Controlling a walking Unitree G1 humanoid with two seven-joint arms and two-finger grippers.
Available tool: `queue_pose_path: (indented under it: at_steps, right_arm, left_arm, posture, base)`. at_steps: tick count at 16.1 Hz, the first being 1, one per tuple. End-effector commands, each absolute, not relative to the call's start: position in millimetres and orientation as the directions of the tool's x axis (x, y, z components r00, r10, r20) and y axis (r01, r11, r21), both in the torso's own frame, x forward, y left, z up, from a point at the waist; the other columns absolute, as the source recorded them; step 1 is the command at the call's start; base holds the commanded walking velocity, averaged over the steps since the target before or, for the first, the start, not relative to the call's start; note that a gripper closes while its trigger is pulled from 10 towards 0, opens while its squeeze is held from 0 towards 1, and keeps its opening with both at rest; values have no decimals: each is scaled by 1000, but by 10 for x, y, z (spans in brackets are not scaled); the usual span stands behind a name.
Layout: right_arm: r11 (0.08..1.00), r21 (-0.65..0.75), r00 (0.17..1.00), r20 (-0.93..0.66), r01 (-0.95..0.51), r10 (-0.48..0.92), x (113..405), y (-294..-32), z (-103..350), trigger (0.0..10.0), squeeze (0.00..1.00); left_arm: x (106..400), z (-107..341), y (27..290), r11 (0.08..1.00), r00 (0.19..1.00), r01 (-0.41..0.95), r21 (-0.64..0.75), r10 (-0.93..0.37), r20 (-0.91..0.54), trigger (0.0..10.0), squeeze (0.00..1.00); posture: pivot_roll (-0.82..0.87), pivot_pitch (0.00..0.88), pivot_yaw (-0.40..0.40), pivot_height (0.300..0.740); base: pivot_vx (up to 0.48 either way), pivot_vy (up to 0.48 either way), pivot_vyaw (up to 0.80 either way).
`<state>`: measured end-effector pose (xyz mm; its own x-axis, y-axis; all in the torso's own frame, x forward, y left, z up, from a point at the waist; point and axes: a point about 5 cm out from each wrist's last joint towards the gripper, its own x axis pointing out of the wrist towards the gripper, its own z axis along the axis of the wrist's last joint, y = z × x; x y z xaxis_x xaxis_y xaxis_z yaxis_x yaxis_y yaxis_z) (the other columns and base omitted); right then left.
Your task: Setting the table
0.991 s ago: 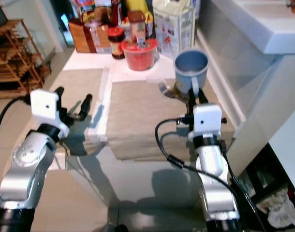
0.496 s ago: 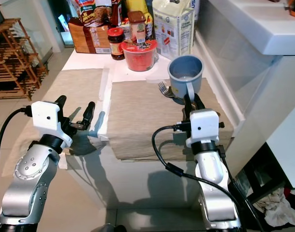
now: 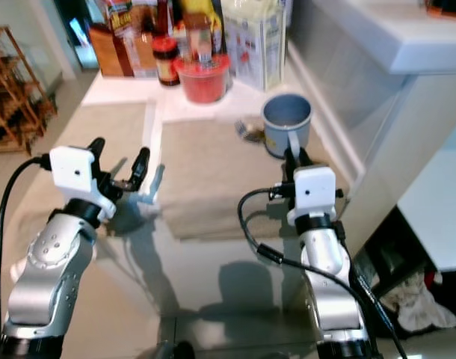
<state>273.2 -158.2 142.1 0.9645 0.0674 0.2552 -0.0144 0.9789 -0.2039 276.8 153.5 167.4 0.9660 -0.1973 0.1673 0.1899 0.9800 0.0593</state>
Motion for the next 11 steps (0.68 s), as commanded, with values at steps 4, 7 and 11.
queue_pose_path:
  at_steps: [4, 7, 11]
  right_arm:
    - [979, -200, 962, 264, -23, 76, 2742, -1570, 1444, 0, 0]
    - [979, -201, 961, 264, -26, 80, 2745, -1560, 1443, 0, 0]
    - [978, -206, 963, 259, -28, 82, 2747, -1555, 1429, 0, 0]
  left_arm:
    - [2807, 1698, 1551, 981, 967, 183, 67, -192, 169, 10000, 0]
    - [2809, 1700, 1536, 978, 965, 194, 73, -203, 166, 10000, 0]
    - [2807, 1699, 1515, 974, 962, 206, 93, -219, 164, 10000, 0]
  posture:
    - [-128, 0, 76, 740]
    - [-129, 0, 81, 740]
    - [-129, 0, 81, 740]
  base:
    - [-307, 0, 0]
    - [0, 0, 0]
    - [0, 0, 0]
